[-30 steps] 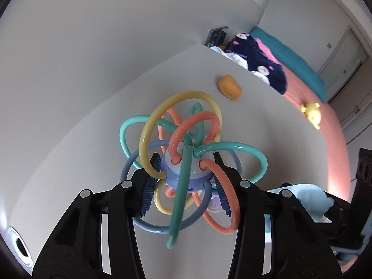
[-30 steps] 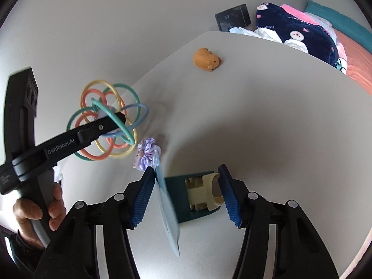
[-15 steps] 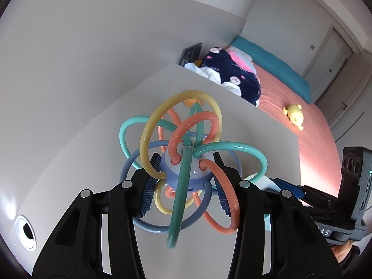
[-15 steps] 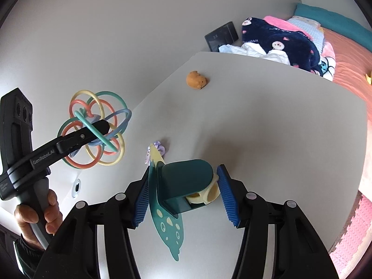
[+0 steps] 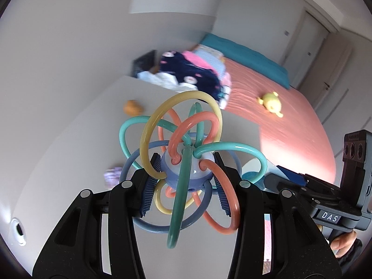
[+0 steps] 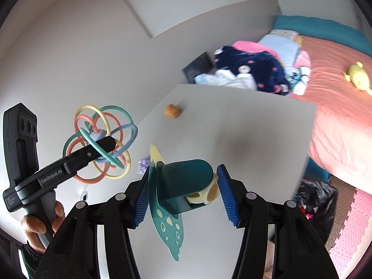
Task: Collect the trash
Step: 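Carry rattle and teether over the black trash bag and open both tools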
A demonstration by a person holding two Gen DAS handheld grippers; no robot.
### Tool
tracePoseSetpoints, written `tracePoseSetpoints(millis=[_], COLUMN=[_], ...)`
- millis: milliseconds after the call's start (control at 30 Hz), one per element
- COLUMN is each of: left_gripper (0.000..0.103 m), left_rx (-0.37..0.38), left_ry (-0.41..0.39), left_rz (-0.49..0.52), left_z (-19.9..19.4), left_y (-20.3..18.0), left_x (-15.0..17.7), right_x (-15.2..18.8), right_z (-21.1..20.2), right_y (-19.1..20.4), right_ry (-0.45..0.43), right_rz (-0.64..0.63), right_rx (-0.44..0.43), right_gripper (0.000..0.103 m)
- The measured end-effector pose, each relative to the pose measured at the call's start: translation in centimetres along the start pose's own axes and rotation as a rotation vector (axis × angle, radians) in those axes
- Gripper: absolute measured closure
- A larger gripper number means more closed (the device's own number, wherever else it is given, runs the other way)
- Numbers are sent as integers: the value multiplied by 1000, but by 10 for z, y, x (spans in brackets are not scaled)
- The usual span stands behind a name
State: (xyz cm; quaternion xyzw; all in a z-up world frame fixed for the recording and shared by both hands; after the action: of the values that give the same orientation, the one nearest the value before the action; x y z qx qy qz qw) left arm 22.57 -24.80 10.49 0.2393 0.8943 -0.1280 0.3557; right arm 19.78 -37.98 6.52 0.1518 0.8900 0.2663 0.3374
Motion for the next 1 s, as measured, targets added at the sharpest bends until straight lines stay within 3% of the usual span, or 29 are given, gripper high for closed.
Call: tracePoseSetpoints(millis=[300,500,833,1000], left_gripper=[58,58,58,55], left_rx=[118,177,229,250], left_ry=[53,133,338,471], left_rz=[119,207,340,386], left_z=[51,88,149,185], left_y=[-113,-182,-262,-285], left_x=[-11,-6,20,35], right_x=[-16,-23,-17,-17], right_z=[-60,-91,-103,-91], right_y=[-99,-169,-268,-304], right_ry=[-83,-120,-107,-36], right_rz=[105,184,323,378], right_rx=[99,183,284,361], right_gripper=[47,47,47,42])
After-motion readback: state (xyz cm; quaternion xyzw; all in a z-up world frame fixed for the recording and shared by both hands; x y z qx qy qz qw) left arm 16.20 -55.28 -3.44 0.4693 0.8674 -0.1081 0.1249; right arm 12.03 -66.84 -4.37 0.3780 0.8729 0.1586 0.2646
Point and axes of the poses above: each gripper's, at about its wrist camera, not at the fingertips, and z roughly the way its jaws point, y to its left, x to its underside, the point moved 8 cm from there along z, roughly the way its jaws point, and after that the axes turned 12 degrees about z, right-handed, at the moved point
